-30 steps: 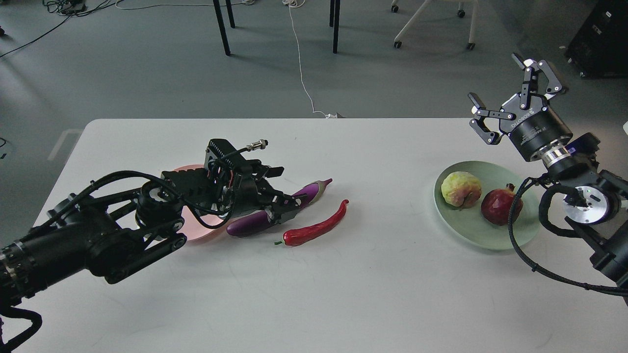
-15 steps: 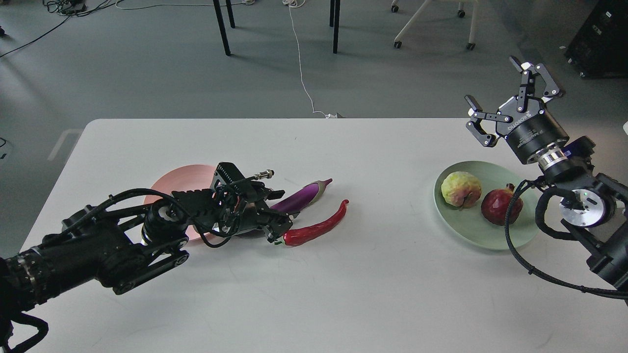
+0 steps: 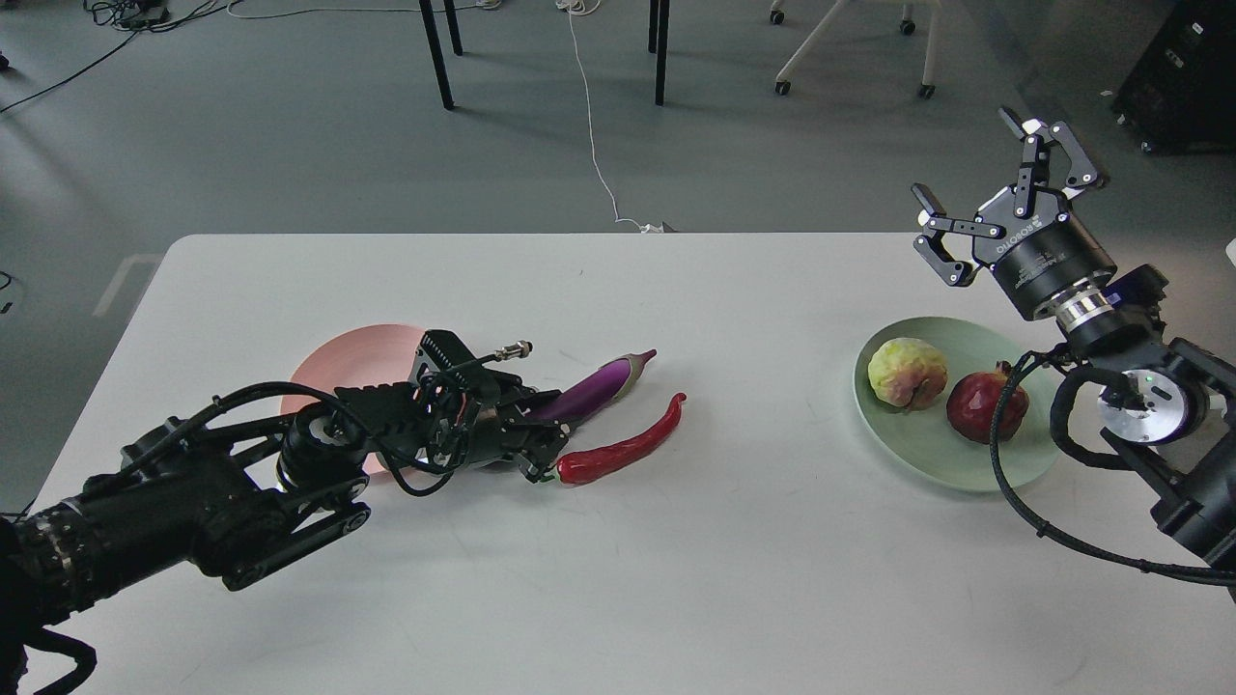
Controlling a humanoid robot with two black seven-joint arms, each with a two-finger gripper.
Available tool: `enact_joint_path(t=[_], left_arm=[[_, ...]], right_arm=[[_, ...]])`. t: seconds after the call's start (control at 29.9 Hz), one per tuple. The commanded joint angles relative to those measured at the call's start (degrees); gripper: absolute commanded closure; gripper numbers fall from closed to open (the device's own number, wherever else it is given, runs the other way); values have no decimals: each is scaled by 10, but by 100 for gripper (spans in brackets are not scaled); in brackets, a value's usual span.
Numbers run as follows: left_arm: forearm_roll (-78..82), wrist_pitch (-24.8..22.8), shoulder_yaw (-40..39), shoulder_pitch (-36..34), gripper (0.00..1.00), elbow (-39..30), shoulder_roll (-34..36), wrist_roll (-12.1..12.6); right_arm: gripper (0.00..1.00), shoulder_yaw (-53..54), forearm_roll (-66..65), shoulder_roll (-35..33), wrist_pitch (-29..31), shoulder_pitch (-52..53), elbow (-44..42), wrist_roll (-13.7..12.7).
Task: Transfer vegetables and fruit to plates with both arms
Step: 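Grasp the purple eggplant with the left gripper and lift it, then place the eggplant onto the pink plate and open the left gripper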
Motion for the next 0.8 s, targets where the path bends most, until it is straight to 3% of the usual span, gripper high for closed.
enact_joint_path(t=[0.0, 0.1, 0.2, 0.37, 0.5, 0.57, 0.63, 0.77], left_arm=[[-42, -6, -45, -6, 91, -72, 35, 7], [-84, -14, -53, -16, 90, -121, 98, 8], [-91, -12, -49, -17, 89, -128, 163, 1], [-94, -11, -42, 3, 89, -103, 234, 1], [-95, -8, -42, 28, 85, -70, 242, 1], [-96, -3, -42, 40, 71, -52, 237, 3], [-94, 3, -42, 58, 49, -35, 235, 4], [-94, 5, -42, 70, 40, -29, 216, 7]], right_arm=[[1, -2, -1, -1, 0, 3, -1, 0], [1, -4, -1, -1, 0, 6, -2, 0], [1, -9, -1, -1, 0, 16, -4, 0], [1, -9, -2, 3, 0, 17, -5, 0], [1, -11, -3, 11, 0, 16, -6, 0], [1, -11, -3, 11, 0, 16, -6, 0], [1, -11, -3, 11, 0, 16, -5, 0], [1, -11, -3, 4, 0, 14, -2, 0]])
